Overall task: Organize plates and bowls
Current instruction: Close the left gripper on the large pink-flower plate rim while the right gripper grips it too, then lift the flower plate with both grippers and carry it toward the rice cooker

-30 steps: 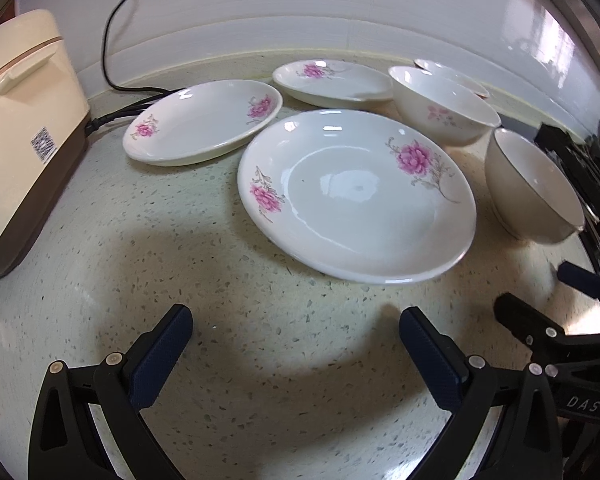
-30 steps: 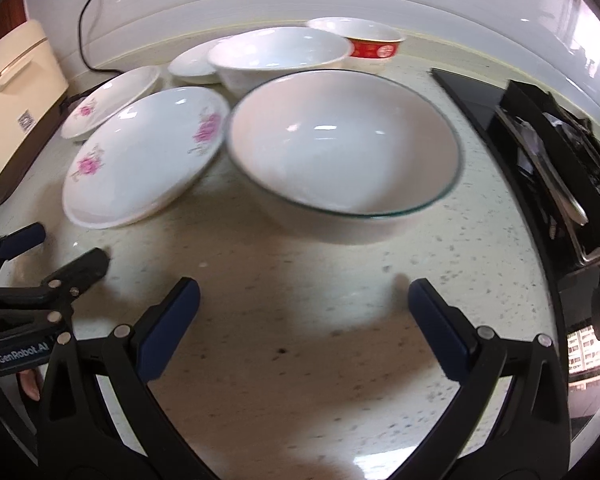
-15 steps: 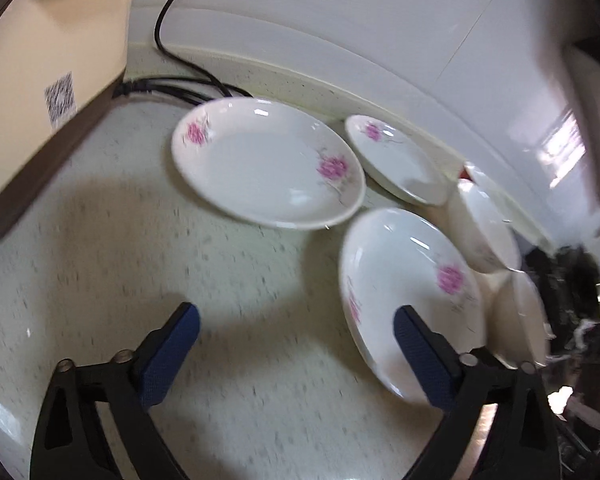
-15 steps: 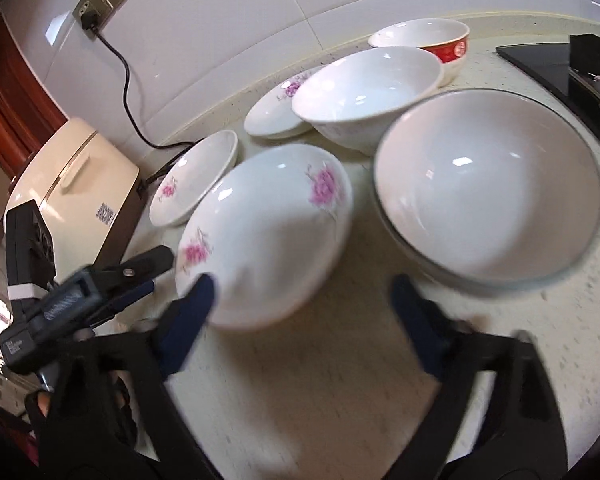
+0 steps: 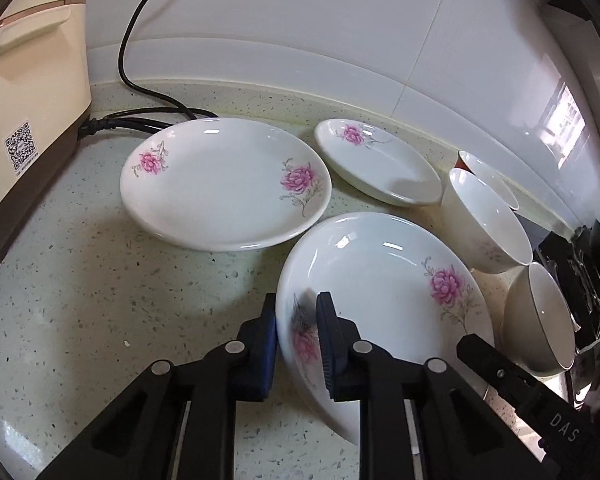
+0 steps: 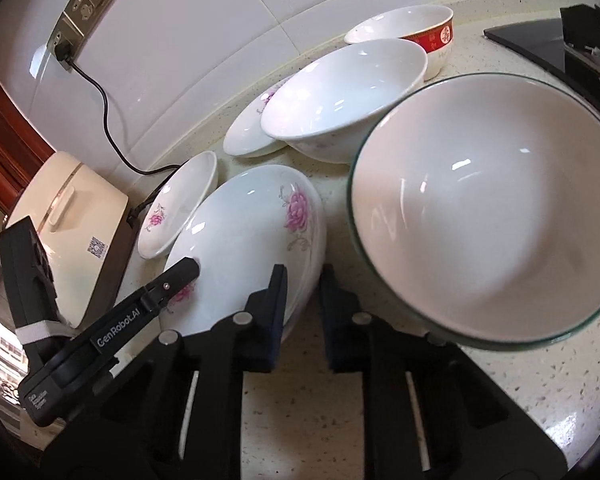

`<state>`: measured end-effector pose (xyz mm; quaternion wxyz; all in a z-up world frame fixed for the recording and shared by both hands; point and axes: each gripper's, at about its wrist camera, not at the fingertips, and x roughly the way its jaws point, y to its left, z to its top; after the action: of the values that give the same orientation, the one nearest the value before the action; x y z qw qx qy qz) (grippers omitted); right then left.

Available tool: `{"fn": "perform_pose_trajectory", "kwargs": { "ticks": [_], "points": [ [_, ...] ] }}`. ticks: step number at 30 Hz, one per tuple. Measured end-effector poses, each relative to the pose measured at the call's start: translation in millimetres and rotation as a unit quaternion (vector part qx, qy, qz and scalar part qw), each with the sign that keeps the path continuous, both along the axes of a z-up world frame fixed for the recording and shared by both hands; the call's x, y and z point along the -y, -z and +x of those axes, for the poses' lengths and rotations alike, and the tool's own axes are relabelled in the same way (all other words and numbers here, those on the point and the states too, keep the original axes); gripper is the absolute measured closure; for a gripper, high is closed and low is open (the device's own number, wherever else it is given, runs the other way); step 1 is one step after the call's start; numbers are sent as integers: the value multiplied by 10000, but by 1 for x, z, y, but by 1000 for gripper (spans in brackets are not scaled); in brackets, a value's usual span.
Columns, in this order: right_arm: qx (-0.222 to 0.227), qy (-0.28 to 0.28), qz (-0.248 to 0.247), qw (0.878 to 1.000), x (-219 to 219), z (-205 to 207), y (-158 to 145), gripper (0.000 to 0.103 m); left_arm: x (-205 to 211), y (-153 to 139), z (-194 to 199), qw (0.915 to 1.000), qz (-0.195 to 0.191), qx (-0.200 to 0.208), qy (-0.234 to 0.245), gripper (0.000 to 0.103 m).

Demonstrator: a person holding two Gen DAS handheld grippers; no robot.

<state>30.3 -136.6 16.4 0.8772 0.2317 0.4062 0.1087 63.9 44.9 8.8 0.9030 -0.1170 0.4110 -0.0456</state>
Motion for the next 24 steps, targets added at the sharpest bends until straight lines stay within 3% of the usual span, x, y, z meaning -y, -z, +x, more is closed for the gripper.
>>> {"fn": "perform_pose_trajectory", "kwargs": {
  "ticks": [11, 24],
  "points": [
    [436, -171, -200, 9987, -9, -16, -11, 84, -15, -9, -43, 9988, -191, 403, -215, 86],
    [975, -866, -27, 9915, -22, -44, -23, 84, -36, -26, -98, 9941, 19, 888, -624, 86]
  ]
}}
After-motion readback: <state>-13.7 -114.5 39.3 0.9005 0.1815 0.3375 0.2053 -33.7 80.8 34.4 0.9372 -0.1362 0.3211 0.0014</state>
